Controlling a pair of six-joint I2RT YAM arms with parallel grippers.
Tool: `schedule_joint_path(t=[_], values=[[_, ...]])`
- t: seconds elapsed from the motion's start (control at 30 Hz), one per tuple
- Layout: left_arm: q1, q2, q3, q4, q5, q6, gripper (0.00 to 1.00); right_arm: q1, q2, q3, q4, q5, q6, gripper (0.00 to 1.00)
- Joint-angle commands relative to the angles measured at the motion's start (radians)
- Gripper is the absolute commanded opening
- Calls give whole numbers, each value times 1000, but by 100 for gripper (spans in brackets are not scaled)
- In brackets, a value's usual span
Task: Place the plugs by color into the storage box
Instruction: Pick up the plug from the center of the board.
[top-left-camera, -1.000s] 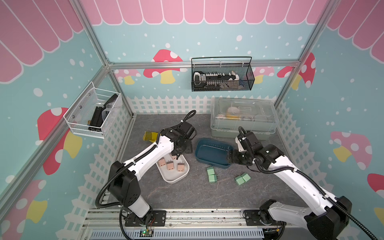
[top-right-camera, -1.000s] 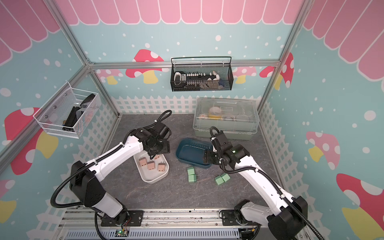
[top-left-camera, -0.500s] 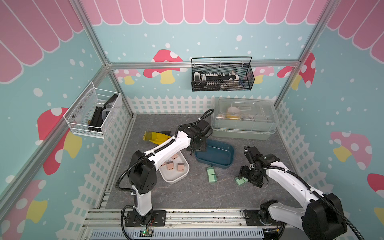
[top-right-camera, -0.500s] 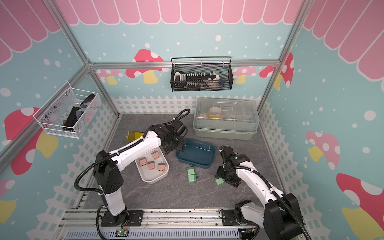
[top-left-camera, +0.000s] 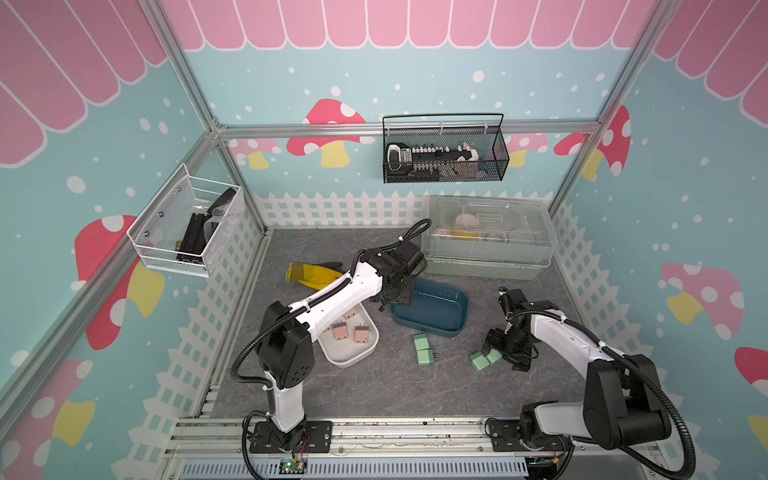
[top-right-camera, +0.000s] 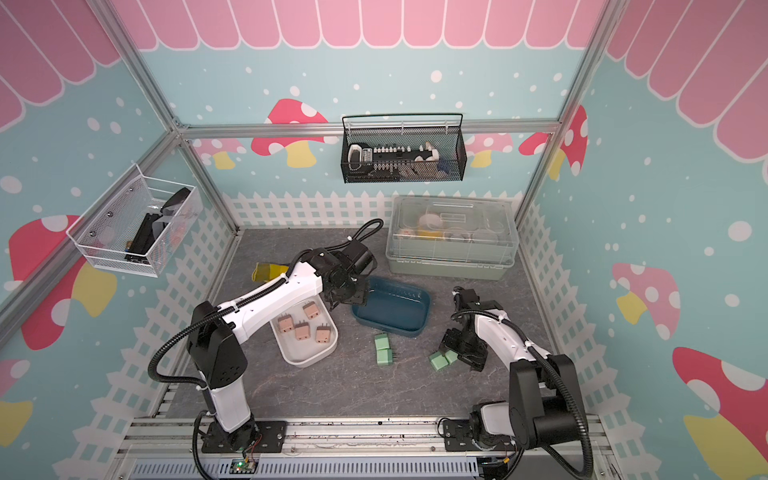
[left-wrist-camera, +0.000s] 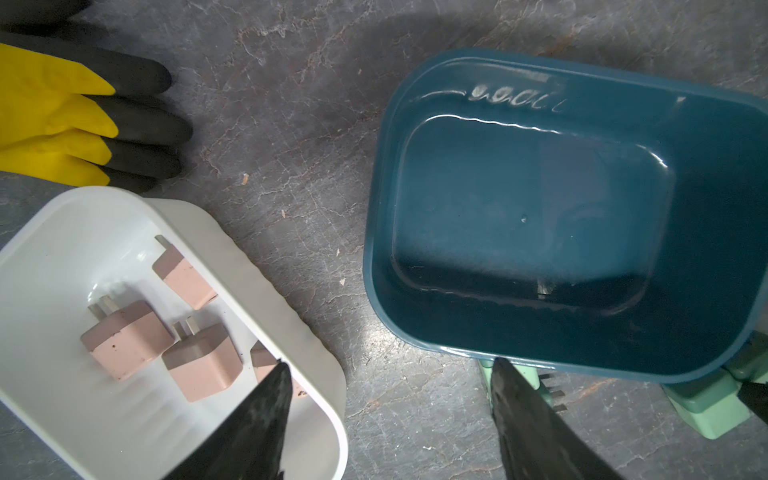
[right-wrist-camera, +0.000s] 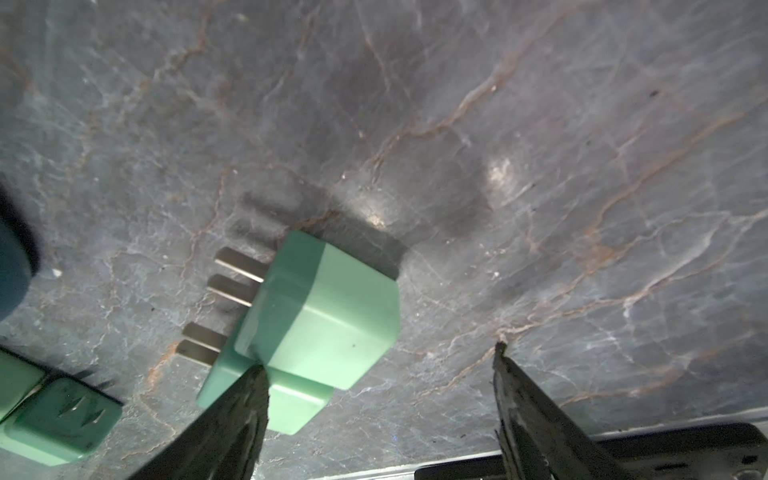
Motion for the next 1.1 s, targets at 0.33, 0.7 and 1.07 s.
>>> schedule_joint_path(t=[0.33, 0.7, 1.07], values=[[-6, -15, 6, -19, -55, 21, 72, -46, 124, 43, 93, -31, -158, 72], [-4, 5, 17, -19, -55, 24, 71, -45, 66, -72, 170, -91, -93, 35], [5, 36, 71, -19, -38, 17, 71, -45, -14, 26, 70, -90, -78, 30]])
